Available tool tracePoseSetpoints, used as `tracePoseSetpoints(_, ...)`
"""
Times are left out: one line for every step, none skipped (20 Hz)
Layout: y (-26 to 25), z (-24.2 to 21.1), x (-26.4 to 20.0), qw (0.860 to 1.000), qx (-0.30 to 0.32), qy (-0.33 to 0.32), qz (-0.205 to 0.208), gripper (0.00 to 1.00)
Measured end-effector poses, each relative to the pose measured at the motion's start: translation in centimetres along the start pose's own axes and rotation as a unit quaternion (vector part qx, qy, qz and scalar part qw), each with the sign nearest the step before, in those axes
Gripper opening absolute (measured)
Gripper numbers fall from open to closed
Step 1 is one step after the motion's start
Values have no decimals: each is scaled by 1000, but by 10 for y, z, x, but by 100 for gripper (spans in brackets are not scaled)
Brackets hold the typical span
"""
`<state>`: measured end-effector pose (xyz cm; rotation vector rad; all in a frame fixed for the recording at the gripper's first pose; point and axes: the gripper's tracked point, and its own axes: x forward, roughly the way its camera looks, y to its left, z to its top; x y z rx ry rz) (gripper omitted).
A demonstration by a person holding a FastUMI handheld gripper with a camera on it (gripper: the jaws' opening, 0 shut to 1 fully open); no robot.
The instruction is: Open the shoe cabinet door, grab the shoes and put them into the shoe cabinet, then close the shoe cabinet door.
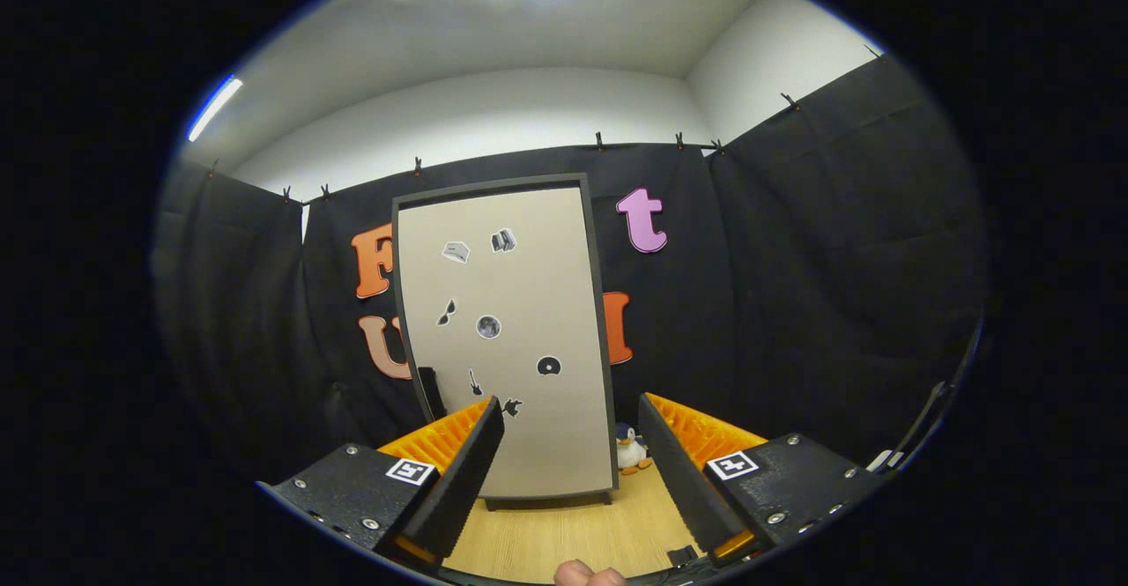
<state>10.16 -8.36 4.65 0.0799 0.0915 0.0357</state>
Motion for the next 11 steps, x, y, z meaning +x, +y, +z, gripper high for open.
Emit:
tracePoseSetpoints(0, -3, -4, 1000, 2, 4, 5, 97)
tracePoseSetpoints(3, -6, -7, 1000, 5, 6, 12, 97)
tracePoseSetpoints(6, -5, -10, 1000, 7, 5, 16, 97)
tracePoseSetpoints(10, -4, -12, 1000, 6, 5, 20, 97)
tracePoseSetpoints(15, -5, -14, 1000, 1, 4, 23, 96)
tracePoseSetpoints(19, -5, -14, 1000, -4, 4, 23, 97)
tracePoseSetpoints(26, -5, -16, 1000, -7, 6, 28, 97)
tracePoseSetpoints(33, -3, -18, 999, -11, 4, 31, 97)
tracePoseSetpoints(36, -3, -17, 999, -17, 3, 31, 97)
tracePoseSetpoints(38, -3, -16, 999, -22, 4, 27, 97)
tracePoseSetpoints(41, -5, -15, 999, -22, 6, 28, 97)
